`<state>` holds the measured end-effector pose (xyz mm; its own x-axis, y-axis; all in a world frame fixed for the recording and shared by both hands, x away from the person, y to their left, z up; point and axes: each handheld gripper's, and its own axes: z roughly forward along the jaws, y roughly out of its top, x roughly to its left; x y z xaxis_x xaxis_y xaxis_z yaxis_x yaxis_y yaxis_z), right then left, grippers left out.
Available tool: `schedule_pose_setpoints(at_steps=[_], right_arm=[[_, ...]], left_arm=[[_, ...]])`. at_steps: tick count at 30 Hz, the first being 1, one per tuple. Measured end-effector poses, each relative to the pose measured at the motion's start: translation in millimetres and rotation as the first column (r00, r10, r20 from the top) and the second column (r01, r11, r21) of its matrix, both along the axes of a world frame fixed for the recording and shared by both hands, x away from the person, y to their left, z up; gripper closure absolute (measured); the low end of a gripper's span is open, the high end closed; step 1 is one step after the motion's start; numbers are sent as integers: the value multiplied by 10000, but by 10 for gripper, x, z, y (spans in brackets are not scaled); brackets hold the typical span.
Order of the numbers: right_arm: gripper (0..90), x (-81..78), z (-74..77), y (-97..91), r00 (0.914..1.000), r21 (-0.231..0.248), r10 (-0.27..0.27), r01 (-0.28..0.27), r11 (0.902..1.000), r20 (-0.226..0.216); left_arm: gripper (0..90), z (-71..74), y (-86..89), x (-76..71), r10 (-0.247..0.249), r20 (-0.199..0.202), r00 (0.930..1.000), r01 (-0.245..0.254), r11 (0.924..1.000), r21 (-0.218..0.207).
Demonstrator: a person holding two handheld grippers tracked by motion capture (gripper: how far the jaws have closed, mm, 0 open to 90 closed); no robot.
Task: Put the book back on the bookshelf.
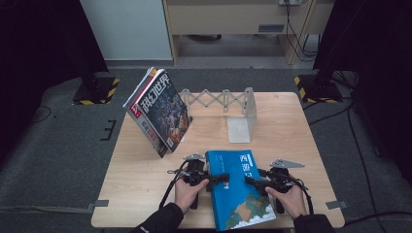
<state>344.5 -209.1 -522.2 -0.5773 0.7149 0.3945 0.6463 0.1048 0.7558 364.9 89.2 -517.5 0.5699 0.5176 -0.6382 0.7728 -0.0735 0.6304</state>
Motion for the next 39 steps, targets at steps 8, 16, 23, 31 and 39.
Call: schedule_pose_setpoints(at_steps=[8,16,23,31,39], right_arm=[[300,-2,10,-19,10000,463,26,-28,9989,39],[355,-12,30,32,9991,822,419,-420,9957,31],[390,-4,53,52,9981,500,581,-572,9971,-186],[408,-9,69,44,9981,473,602,-594,9971,-147],[413,0,70,41,9976,282,688,-685,9973,-75]], left_arm=[[521,207,50,26,-36,297,9996,36,10000,25],[558,356,197,40,614,883,9942,-581,9975,-397],[551,331,146,27,705,902,9934,-686,9974,-239],[463,349,62,15,768,915,9928,-756,9970,-167],[408,309,18,35,762,1031,9917,-765,9971,-17]])
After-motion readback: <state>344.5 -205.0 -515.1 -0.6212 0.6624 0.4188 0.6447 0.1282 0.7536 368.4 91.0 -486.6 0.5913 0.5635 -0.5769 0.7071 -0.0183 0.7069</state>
